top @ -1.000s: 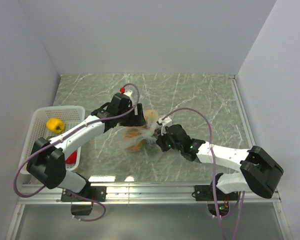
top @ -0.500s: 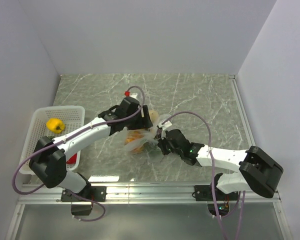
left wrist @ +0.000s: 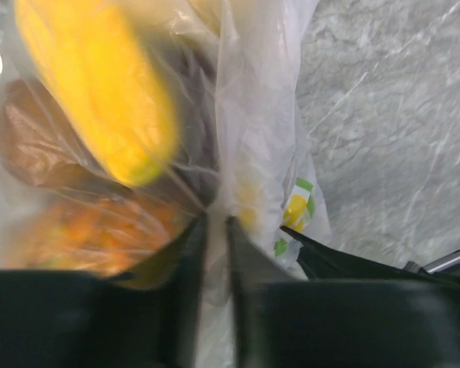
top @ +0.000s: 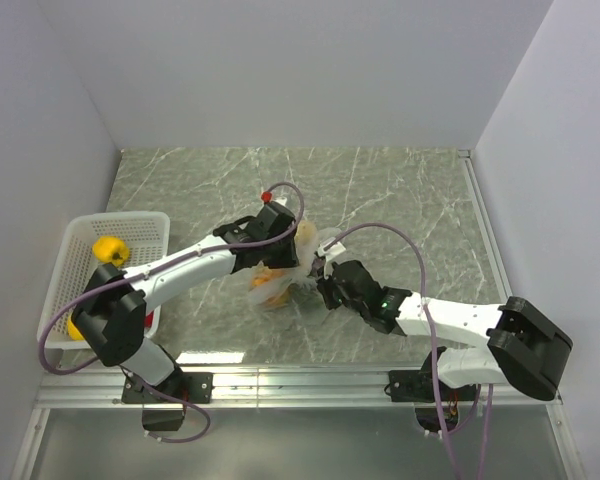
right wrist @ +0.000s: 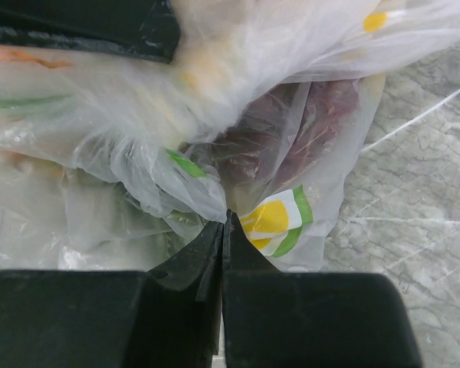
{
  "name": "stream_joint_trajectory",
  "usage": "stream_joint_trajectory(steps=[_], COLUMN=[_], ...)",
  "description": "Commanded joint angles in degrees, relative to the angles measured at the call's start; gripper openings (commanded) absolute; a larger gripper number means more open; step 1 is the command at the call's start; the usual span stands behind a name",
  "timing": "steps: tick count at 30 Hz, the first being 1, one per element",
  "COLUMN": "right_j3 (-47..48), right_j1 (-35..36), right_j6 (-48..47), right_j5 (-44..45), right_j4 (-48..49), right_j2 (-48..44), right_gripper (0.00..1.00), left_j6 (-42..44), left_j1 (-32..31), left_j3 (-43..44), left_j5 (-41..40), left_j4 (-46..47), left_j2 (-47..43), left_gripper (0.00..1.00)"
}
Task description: Untie the knot of the plastic bag and take out the fruit
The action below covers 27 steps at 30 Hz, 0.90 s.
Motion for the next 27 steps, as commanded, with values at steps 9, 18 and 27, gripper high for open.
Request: stream_joint_trajectory(steps=[9, 18, 27], right_j3=[-1.2, -5.2, 5.6], right_j1=[0.3, -16.4, -19.1], right_j6=[1.4, 14.4, 4.6], right_j5=[9.9, 8.1, -4.2], right_j4=[-0.2, -6.0, -12.0], right_j2=[-4.5, -15.8, -20.0], right_gripper=[0.00, 0.00, 0.37], left_j6=[-1.4, -2.1, -2.1], left_j1=[2.9, 25.3, 25.6], left_j3=[-1.7, -7.8, -13.1], left_j5=[-3.4, 4.1, 15.4], left_j4=[5.1, 9.5, 16.4], left_j2=[-3.7, -11.4, -14.8], left_gripper=[0.01, 0.00, 0.01])
